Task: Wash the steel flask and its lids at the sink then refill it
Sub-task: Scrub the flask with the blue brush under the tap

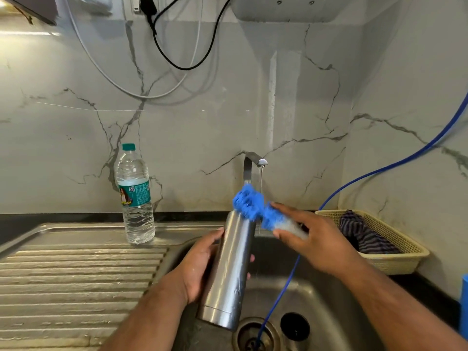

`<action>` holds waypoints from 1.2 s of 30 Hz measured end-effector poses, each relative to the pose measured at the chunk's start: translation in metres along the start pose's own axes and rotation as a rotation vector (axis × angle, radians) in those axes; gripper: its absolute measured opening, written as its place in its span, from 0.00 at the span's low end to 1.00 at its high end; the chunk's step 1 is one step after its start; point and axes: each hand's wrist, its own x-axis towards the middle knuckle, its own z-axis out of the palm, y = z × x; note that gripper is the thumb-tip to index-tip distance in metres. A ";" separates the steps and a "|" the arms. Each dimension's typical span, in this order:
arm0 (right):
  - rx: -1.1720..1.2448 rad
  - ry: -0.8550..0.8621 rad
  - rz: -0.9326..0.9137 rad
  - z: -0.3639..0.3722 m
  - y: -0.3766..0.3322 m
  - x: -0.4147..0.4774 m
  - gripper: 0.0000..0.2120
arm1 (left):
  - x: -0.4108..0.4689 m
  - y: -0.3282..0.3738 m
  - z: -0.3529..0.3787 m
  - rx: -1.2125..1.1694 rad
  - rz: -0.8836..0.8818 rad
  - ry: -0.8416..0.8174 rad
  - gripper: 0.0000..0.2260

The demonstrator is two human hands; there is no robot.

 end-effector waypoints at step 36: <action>0.153 -0.370 -0.055 -0.013 -0.020 -0.006 0.27 | 0.008 0.005 -0.009 -0.188 0.044 0.150 0.34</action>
